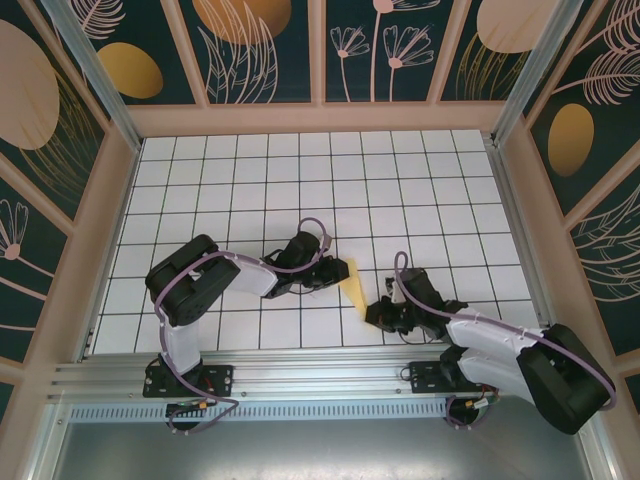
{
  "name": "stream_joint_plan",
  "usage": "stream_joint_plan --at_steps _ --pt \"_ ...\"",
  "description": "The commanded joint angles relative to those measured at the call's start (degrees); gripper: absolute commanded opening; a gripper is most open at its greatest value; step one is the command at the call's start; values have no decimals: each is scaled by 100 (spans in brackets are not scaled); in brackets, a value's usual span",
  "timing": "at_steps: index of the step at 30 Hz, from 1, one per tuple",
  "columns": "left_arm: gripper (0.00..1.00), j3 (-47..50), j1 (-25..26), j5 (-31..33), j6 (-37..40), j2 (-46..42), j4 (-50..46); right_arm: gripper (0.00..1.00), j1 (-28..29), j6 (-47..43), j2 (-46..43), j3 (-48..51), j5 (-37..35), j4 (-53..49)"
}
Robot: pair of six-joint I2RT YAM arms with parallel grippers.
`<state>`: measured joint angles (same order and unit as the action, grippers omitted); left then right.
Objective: Fold a paper plane with a square sheet of paper (pick it up from the middle)
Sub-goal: Fold the wing for the fifth time at the center of the table, then move the paper plane to the center of the table.
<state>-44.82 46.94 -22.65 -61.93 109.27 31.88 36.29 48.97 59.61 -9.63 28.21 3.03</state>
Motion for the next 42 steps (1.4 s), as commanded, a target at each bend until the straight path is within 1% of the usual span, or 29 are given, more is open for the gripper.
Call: stream_joint_plan --at_steps 1,3,5,6,8,9,11,13,15,18,22,28,34,38,40,41,42 --pt "27 -74 9 234 180 7 -407 12 -59 -90 -48 -164 -129 -565" --pt "32 -41 13 281 190 -250 -410 12 -70 -178 -208 -451 -294 -799" --pt "40 5 6 419 221 -614 -493 16 -101 -315 -415 -738 -543 -1008" --pt "44 51 10 589 250 -848 -583 18 -162 -398 -486 -880 -727 -1143" --pt "47 202 7 876 260 -1325 -674 19 -370 -562 -484 -1082 -960 -1326" --pt "51 258 8 1041 257 -1531 -780 22 -458 -645 -441 -1153 -1036 -1365" --pt "54 358 6 1277 252 -1800 -987 24 -686 -784 -297 -1233 -1139 -1343" --pt "55 479 6 1377 180 -1973 -1067 30 -853 -931 -94 -1268 -902 -1010" --pt "56 587 14 1340 108 -2039 -1064 32 -912 -1090 156 -1392 -572 -781" --pt "58 671 4 1220 9 -2018 -996 36 -909 -1319 583 -1501 -447 -638" --pt "58 573 15 932 -100 -1790 -937 36 -856 -1482 1103 -1542 -13 -373" --pt "58 487 15 875 -113 -1625 -953 37 -693 -1649 1474 -1593 322 -214" --pt "58 421 12 832 -128 -1523 -975 37 -360 -1715 1761 -1706 246 -204" --pt "58 412 13 811 -136 -1497 -983 36 -99 -1735 1858 -1885 -86 -345" --pt "57 434 8 851 -144 -1508 -1008 33 42 -1724 1885 -2005 -377 -523" --pt "57 448 9 874 -143 -1530 -1016 29 111 -1711 1902 -2065 -488 -605" --pt "57 486 13 936 -153 -1569 -1025 23 183 -1702 1929 -2133 -583 -685"
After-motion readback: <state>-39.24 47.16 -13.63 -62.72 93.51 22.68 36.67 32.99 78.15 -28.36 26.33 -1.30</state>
